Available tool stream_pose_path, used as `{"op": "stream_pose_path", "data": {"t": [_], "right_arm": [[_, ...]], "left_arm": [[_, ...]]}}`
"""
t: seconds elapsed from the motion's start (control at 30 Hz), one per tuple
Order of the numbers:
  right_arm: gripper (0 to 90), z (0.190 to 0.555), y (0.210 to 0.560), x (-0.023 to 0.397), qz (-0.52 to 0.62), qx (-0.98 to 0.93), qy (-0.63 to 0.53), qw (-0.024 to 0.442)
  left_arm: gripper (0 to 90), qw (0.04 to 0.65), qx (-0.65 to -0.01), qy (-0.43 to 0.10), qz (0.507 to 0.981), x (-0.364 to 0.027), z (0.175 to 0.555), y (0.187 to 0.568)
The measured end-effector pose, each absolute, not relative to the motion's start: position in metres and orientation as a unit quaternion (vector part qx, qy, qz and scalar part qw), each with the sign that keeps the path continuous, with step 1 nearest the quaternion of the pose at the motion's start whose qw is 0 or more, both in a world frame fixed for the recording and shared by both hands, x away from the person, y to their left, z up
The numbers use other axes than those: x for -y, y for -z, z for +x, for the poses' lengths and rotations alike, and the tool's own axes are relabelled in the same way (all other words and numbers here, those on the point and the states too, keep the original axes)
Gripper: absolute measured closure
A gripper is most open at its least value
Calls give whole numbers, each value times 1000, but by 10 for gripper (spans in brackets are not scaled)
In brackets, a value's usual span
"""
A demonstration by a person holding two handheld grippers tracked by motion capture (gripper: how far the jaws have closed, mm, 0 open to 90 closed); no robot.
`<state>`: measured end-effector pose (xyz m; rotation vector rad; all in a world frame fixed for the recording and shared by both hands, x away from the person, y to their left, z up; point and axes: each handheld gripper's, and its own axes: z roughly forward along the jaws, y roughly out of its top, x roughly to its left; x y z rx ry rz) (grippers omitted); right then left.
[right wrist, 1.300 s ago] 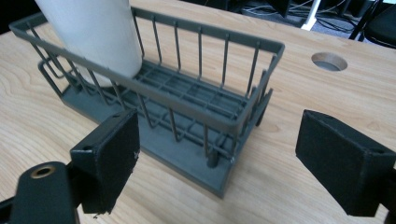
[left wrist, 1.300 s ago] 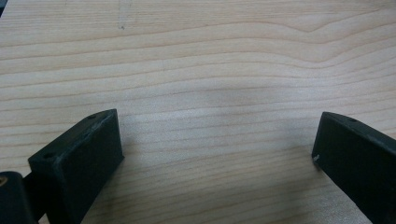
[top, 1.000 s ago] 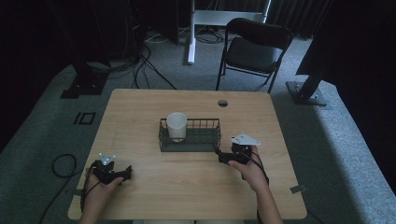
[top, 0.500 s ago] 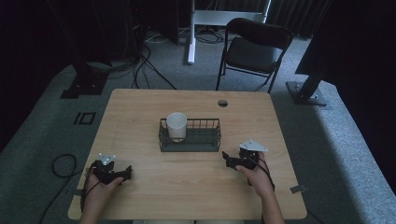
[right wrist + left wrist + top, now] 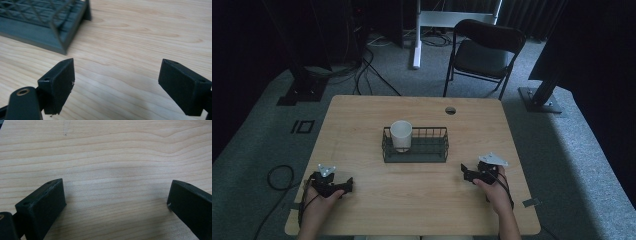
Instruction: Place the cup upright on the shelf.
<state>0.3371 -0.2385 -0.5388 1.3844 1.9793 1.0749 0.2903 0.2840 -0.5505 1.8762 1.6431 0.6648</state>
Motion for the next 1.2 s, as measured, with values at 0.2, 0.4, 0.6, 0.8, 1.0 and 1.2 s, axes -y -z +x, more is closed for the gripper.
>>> {"op": "stream_pose_path", "data": {"t": [0.2,0.4,0.6,0.8,1.0,1.2], "right_arm": [[133,338,544,246,531,-713,-382,252],[134,338,543,255,548,-706,-360,269],[134,338,550,264,567,-701,-340,269],[134,339,551,271,575,-701,-329,264],[133,337,551,278,591,-692,-322,259],[136,337,552,284,603,-692,-304,255]], "left_arm": [[19,277,-612,-247,699,-284,290,551],[19,277,-612,-248,698,-284,290,551],[19,277,-612,-247,698,-284,290,551],[19,277,-612,-247,698,-284,290,551],[19,277,-612,-247,698,-284,290,551],[19,277,-612,-247,698,-284,290,551]]}}
